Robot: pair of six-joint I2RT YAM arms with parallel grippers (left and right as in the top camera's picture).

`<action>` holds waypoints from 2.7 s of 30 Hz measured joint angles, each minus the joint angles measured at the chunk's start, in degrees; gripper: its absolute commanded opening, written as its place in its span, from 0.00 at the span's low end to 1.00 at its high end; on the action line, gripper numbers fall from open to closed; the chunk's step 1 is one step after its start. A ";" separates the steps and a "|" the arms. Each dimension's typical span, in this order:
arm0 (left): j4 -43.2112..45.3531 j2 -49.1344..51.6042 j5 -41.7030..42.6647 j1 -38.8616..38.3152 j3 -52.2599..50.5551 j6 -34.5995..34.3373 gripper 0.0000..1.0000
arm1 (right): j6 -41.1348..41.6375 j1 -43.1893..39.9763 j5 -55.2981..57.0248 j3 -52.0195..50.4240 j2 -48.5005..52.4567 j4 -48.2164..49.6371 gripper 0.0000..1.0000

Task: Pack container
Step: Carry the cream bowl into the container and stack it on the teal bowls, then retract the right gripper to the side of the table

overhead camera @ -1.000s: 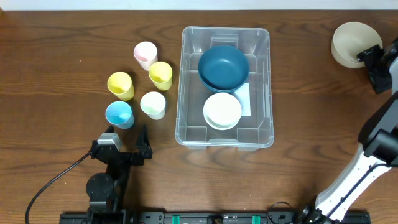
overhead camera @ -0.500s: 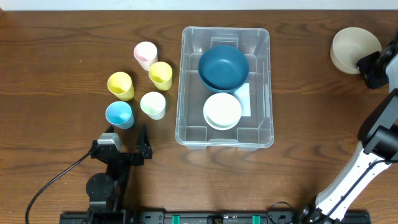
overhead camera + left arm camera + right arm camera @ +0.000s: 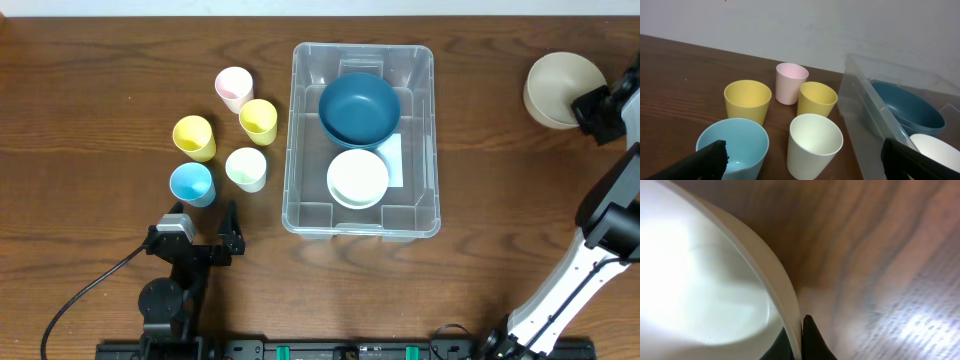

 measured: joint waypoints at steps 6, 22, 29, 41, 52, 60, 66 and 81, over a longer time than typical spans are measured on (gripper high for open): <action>0.00 0.00 0.00 0.00 0.00 0.00 0.98 | -0.98 0.09 -11.10 -0.11 -8.48 2.82 0.01; 0.00 0.00 0.00 0.00 0.00 0.00 0.98 | -11.08 36.24 -14.95 1.22 -27.78 -5.62 0.01; 0.00 0.00 0.00 0.00 0.00 0.00 0.98 | -10.38 43.56 -7.19 0.90 -22.10 -8.52 0.01; 0.00 0.00 0.00 0.00 0.00 0.00 0.98 | -9.79 44.54 -4.09 0.87 -15.21 -12.39 0.01; 0.00 0.00 0.00 0.00 0.00 0.00 0.98 | -9.73 44.54 -2.45 0.81 -7.87 -13.97 0.20; 0.00 0.00 0.00 0.00 0.00 0.00 0.98 | -10.19 44.54 -2.38 0.79 -7.72 -13.86 0.66; 0.00 0.00 0.00 0.00 0.00 0.00 0.98 | -10.56 44.54 -2.43 1.14 -7.78 -14.21 0.67; 0.00 0.00 0.00 0.00 0.00 0.00 0.98 | -9.66 37.90 5.99 11.93 -28.81 -21.31 0.99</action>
